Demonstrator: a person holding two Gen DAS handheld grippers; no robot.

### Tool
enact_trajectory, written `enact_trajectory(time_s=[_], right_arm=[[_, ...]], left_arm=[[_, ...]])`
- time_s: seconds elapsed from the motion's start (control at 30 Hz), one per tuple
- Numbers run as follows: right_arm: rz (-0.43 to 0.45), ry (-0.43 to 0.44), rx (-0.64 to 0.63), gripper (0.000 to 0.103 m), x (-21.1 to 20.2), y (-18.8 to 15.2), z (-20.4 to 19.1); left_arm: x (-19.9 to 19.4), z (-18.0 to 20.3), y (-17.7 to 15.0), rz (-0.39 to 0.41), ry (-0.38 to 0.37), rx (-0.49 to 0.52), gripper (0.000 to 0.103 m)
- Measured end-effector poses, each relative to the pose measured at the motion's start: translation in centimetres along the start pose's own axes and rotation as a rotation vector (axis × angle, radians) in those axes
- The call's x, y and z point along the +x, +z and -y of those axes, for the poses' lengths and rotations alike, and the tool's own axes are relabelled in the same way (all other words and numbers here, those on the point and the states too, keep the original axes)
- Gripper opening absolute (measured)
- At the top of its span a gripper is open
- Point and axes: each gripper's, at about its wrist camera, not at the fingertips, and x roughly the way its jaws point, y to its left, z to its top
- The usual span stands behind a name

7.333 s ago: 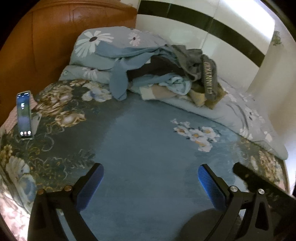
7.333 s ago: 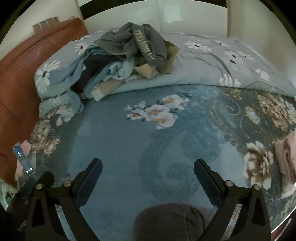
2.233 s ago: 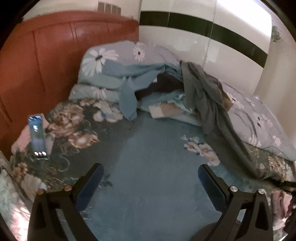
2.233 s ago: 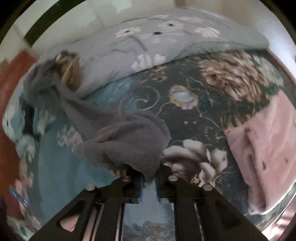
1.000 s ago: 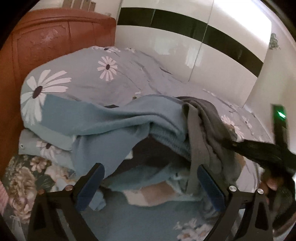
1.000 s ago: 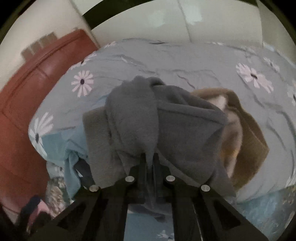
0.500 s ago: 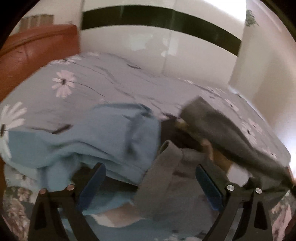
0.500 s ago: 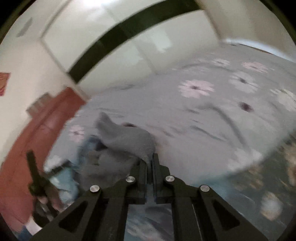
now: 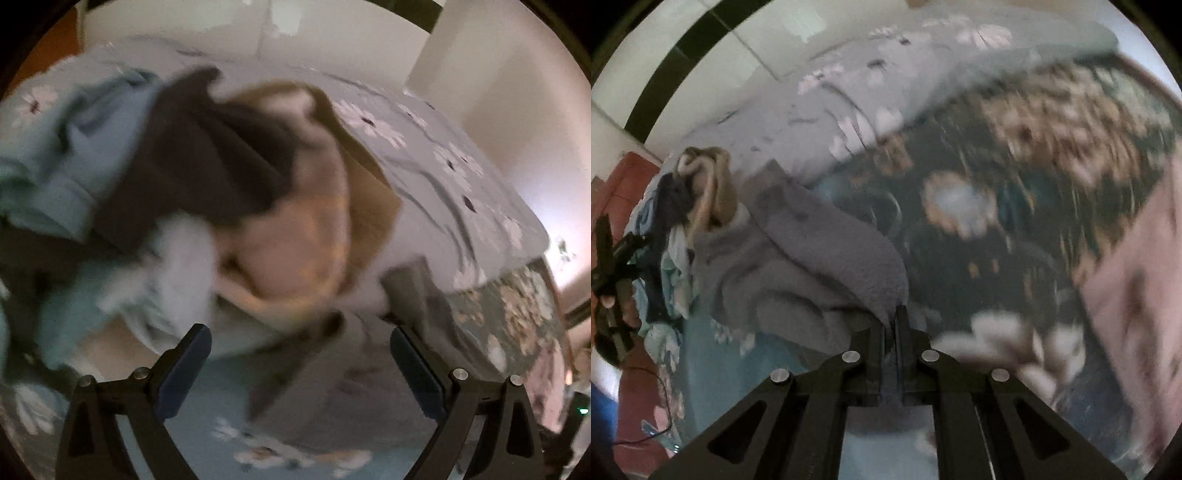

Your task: Fold clothes

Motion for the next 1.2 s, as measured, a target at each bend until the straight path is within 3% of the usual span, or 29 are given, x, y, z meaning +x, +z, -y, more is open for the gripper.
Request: enact_trajectory(time_s=[0.07,0.17,0.27,0.43,0.5,0.6,0.67,0.7,0.73,0.87,1.07,1.2], right_arm=[[-0.017,0.009,0.025,0.005,0.6,-0.7,0.7],[-0.028,0.022,0.041,0.005,1.0,-1.2,1.1],[-0.028,0.022,0.032,0.005,0.8,-1.3,1.0],[-0.030,0.040,0.049,0.005,0.8,-1.3,1.3],[-0.033,0.041,0.062,0.005,1.0,-1.3,1.4],[-0.038,0.043,0.086,0.005,1.0,-1.3,1.6],[-0.036,0.048,0.093,0.005,0.9,-1.4,1.7],[-0.037,0.050,0.094,0.005,0.9,-1.5,1.6],[-0.039,0.052,0.096,0.005,0.9,-1.5,1.6],[-0.046,0.068,0.110,0.005,0.6,-1.9,1.6],[-0.010,0.087,0.122,0.005,-1.3,-2.2,1.3],[-0.002,0.102,0.083,0.005,-2.7,-2.9,0.5]], left_arm=[[1.1,1.5,-1.0,-0.031,-0.004,0.051,0.099],[2.9,3.2,-1.8,-0.047,0.055,0.118,0.099],[4.6,4.2,-2.0,-0.051,0.090,0.118,0.099],[5.8,5.4,-1.3,-0.042,0.079,0.105,0.096],[6.2,5.5,-1.1,-0.054,0.089,0.095,0.084],[6.5,6.0,-1.4,-0.054,0.162,0.099,0.063],[6.4,5.8,-1.5,-0.051,0.190,0.083,0.041],[6.1,5.7,-1.7,-0.048,0.197,0.073,0.038],[5.7,5.5,-1.9,-0.040,0.192,0.063,0.028],[3.8,5.1,-2.9,-0.006,0.174,0.022,0.018],[-3.8,3.8,-5.1,0.113,0.098,-0.033,0.014],[-10.5,1.3,-8.5,0.199,0.077,-0.071,0.013]])
